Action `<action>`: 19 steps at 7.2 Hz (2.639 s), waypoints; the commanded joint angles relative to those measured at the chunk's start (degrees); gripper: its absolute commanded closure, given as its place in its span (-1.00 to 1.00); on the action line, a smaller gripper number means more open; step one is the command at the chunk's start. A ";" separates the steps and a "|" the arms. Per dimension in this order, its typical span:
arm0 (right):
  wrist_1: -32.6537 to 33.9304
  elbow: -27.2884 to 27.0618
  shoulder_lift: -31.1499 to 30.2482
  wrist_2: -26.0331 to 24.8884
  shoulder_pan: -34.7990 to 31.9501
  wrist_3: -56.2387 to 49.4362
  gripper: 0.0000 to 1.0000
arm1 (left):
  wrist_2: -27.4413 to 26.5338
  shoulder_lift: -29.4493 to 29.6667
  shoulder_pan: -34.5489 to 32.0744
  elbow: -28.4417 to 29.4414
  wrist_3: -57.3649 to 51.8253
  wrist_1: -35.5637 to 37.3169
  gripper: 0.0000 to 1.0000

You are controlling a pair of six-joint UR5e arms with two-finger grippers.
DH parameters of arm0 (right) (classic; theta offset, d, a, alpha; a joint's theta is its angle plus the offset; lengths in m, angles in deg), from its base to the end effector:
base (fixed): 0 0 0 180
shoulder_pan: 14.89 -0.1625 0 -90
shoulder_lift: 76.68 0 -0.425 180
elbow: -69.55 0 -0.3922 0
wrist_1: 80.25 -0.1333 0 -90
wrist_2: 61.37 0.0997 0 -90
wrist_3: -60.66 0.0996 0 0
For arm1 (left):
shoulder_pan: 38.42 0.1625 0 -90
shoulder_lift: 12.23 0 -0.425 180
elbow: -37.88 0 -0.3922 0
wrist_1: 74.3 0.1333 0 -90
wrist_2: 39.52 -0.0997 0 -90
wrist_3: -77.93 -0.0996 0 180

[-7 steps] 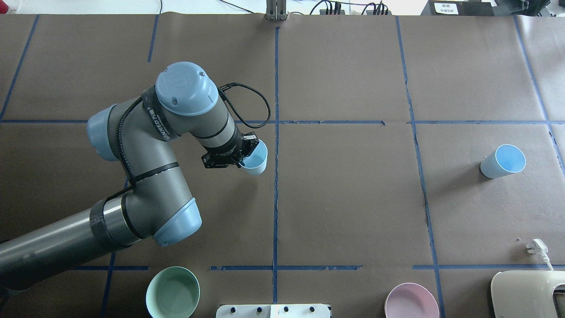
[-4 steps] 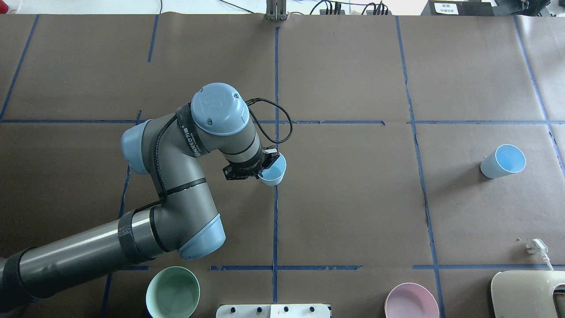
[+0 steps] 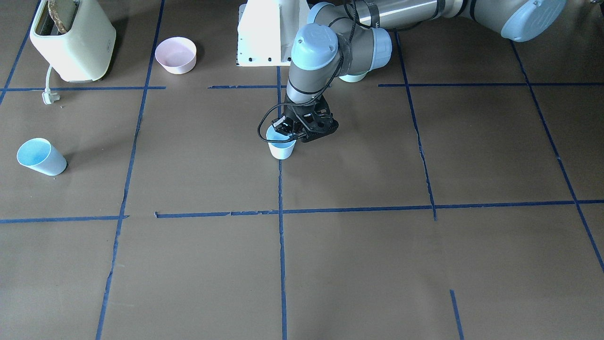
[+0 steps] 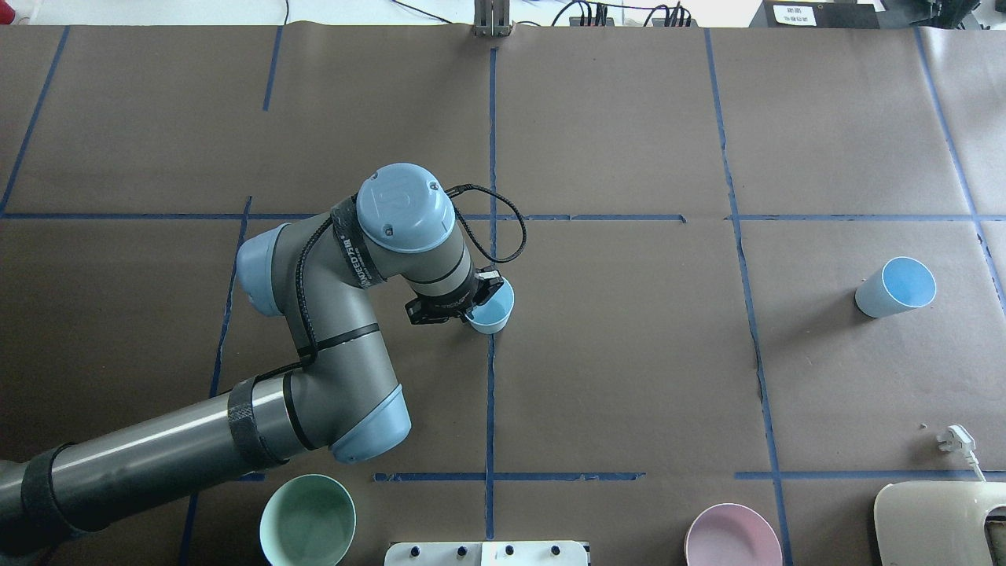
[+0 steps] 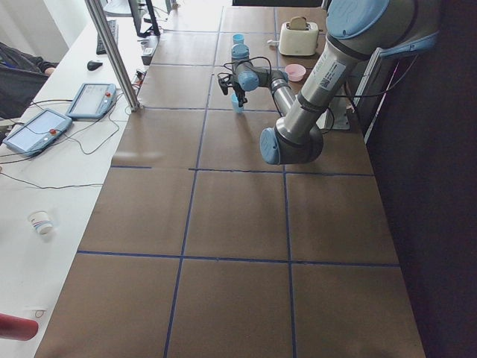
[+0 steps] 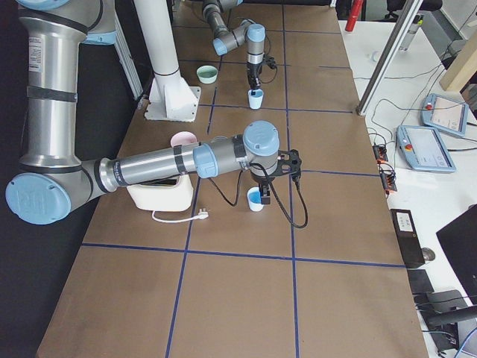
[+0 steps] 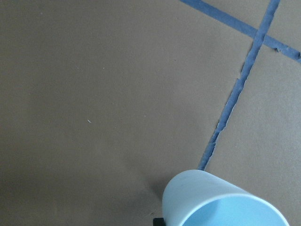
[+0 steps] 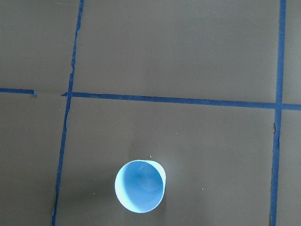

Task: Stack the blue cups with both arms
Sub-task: 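Carry the cup with the left gripper to the table center and set it down, then open and withdraw the left gripper while the right gripper reaches the other cup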

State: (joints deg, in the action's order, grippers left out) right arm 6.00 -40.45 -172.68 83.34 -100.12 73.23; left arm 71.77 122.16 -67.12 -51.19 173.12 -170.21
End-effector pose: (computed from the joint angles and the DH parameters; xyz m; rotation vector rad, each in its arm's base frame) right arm 0.0145 -0.4514 0.5147 0.1397 -0.9783 -0.0230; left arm 0.5826 -0.4297 0.1812 -0.1684 0.9098 -0.3891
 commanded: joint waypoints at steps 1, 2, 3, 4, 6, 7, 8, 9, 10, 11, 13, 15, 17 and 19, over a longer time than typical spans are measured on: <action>-1.08 -0.04 -0.07 -0.22 0.15 0.43 -1.00 | 0.06 -0.27 -0.04 -0.49 0.00 -1.20 -1.00; -1.09 0.04 -0.07 -0.31 0.85 0.52 -1.00 | 0.15 -1.05 -0.21 -3.01 0.18 -1.38 -1.00; -1.09 0.22 -0.16 -0.83 1.81 0.96 -1.00 | 0.41 -3.67 -0.56 -7.91 0.09 -0.95 -1.00; -1.18 0.22 -0.25 -1.97 3.74 3.05 -1.00 | 0.94 -5.78 -2.31 -13.35 -0.26 2.97 -1.00; -2.14 0.22 -0.60 -5.40 7.96 6.06 -1.00 | 8.21 -7.03 -8.45 -20.50 -0.70 11.16 -1.00; -4.75 0.39 -0.77 -6.71 9.80 10.85 -1.00 | 8.50 -8.78 -9.17 -22.70 -2.27 11.53 -1.00; -9.39 1.44 -0.77 -10.12 13.56 17.86 -1.00 | 8.50 -10.97 -10.49 -25.25 -5.07 13.28 -1.00; -15.62 4.32 -0.77 -12.59 17.17 24.63 -1.00 | 8.50 -12.90 -11.80 -28.58 -8.49 16.16 -1.00; -22.99 8.61 -0.77 -13.40 18.42 28.61 -1.00 | 8.50 -14.23 -13.38 -31.22 -12.00 19.67 -1.00; -28.19 12.23 -0.77 -13.41 19.22 31.17 -1.00 | 8.50 -14.33 -14.88 -32.64 -14.74 22.58 -1.00; -29.21 14.54 -0.77 -13.58 20.01 31.99 -1.00 | 8.59 -17.20 -17.08 -34.93 -18.36 23.75 -1.00; -29.21 14.81 -1.04 -13.67 22.46 31.90 -1.00 | 8.59 -18.02 -17.88 -35.65 -18.89 23.75 -1.00; -28.87 14.90 -1.13 -14.45 22.83 31.99 -0.51 | 8.59 -18.02 -17.97 -35.91 -18.98 24.01 -1.00; -28.60 15.34 -1.13 -15.86 22.83 31.99 0.59 | 8.59 -20.02 -18.23 -36.34 -19.16 23.93 -1.00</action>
State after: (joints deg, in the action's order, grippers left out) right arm -22.80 -25.34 -173.82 68.34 -77.34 105.22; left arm 80.36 103.64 -85.22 -87.19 154.07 -146.25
